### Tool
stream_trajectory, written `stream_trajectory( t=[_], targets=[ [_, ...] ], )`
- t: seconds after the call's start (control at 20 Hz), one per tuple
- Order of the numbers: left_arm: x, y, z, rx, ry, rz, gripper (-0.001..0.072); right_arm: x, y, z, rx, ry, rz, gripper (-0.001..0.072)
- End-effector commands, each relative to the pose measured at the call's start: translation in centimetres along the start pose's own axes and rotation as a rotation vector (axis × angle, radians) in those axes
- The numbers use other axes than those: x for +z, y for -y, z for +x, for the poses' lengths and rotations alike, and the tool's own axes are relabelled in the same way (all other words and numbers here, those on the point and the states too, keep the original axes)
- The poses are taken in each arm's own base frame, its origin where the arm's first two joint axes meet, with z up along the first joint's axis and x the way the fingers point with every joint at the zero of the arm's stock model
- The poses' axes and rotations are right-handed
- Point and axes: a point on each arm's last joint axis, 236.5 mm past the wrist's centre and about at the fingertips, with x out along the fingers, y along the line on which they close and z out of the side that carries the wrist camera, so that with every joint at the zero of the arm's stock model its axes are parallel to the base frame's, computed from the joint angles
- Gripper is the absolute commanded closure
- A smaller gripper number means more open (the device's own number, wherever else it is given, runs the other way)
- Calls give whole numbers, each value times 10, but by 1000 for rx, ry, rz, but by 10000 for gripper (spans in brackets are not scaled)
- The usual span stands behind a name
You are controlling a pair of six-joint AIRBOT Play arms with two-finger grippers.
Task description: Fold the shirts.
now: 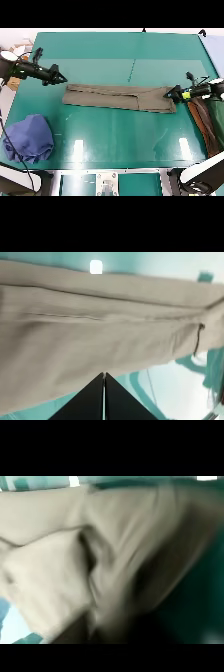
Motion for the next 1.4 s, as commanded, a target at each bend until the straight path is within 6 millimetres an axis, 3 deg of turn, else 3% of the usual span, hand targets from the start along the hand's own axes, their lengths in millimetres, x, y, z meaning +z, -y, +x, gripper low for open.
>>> stream_trajectory(
  t=[0.0, 0.2, 0.3, 0.45, 0.6, 0.75, 0.9, 1.1, 1.25, 1.35],
  targets=[
    [-1, 33, 31, -3, 8, 88, 685, 8, -20, 9, 7, -3, -67, 687],
    [-10, 87, 85, -12, 47, 217, 684, 20, -53, -26, 16, 14, -119, 689],
    [-18, 116, 121, -13, 103, 269, 683, 24, -83, -51, 10, 42, -196, 689],
    [-45, 156, 180, -22, 154, 349, 684, 16, -147, -86, 47, 64, -316, 688],
    [-79, 163, 242, -24, 90, 370, 684, -4, -209, -108, 78, 62, -419, 688],
    [-84, 163, 281, -42, 58, 307, 684, -29, -256, -112, 81, 40, -488, 688],
    [-75, 172, 297, -84, 56, 277, 685, -46, -284, -105, 87, 20, -520, 688],
    [-83, 175, 305, -102, 2, 278, 685, -54, -297, -94, 93, -6, -517, 688],
    [-94, 172, 295, -102, -78, 303, 685, -54, -299, -93, 95, -2, -509, 688],
    [-94, 163, 270, -78, -177, 361, 685, -55, -300, -92, 96, -6, -493, 688]
  ],
)
